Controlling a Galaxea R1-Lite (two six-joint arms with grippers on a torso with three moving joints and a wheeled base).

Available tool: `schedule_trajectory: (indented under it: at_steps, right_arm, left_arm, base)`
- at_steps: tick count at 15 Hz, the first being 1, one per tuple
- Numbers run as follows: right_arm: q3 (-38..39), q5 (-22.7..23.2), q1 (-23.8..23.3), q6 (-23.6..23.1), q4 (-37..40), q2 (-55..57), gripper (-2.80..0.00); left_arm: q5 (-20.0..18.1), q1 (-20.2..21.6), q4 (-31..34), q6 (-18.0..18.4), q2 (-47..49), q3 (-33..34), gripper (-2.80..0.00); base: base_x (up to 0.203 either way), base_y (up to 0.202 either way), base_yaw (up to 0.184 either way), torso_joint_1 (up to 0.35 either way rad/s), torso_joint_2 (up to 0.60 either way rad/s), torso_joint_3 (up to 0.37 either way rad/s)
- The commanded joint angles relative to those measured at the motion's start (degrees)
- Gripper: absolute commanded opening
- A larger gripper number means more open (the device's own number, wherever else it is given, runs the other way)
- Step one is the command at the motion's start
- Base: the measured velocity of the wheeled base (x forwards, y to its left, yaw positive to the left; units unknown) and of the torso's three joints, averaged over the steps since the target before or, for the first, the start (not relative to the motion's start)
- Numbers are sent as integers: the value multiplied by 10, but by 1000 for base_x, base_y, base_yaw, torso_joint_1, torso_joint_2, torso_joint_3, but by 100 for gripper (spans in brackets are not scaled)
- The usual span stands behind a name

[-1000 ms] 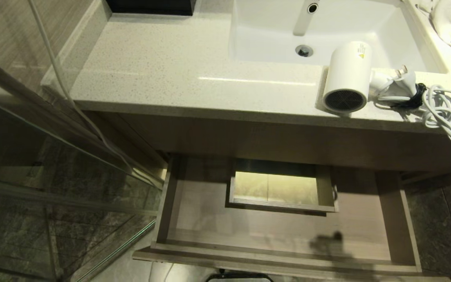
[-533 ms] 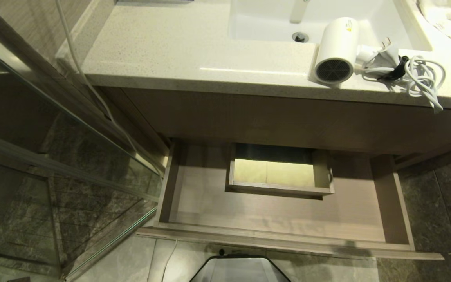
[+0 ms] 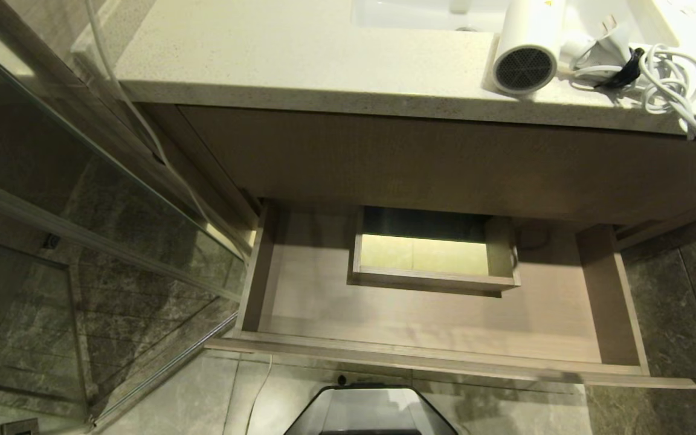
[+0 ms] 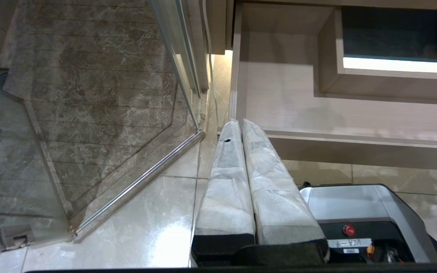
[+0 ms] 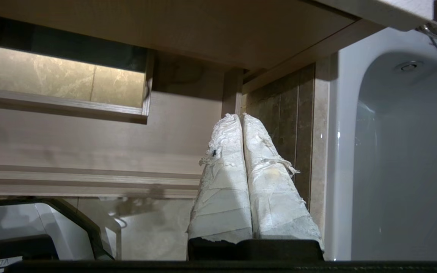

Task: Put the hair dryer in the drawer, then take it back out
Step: Close the drawer

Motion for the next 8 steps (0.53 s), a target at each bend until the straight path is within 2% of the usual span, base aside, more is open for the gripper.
schedule_trajectory:
  at_steps: [1, 7, 8]
  right_arm:
    - [5, 0, 0, -1, -1, -1, -280]
    - [17, -6, 0, -1, -9, -2, -280]
    - [20, -28, 0, -1, -19, 1, -280]
  left_arm:
    - [0, 0, 0, 0, 0, 1, -280]
    - [0, 1, 0, 0, 0, 0, -280]
    - [0, 1, 0, 0, 0, 1, -280]
  base:
    - [0, 0, 0, -210, 388, 181]
    - [0, 0, 0, -280, 519, 236]
    - [0, 0, 0, -310, 549, 242]
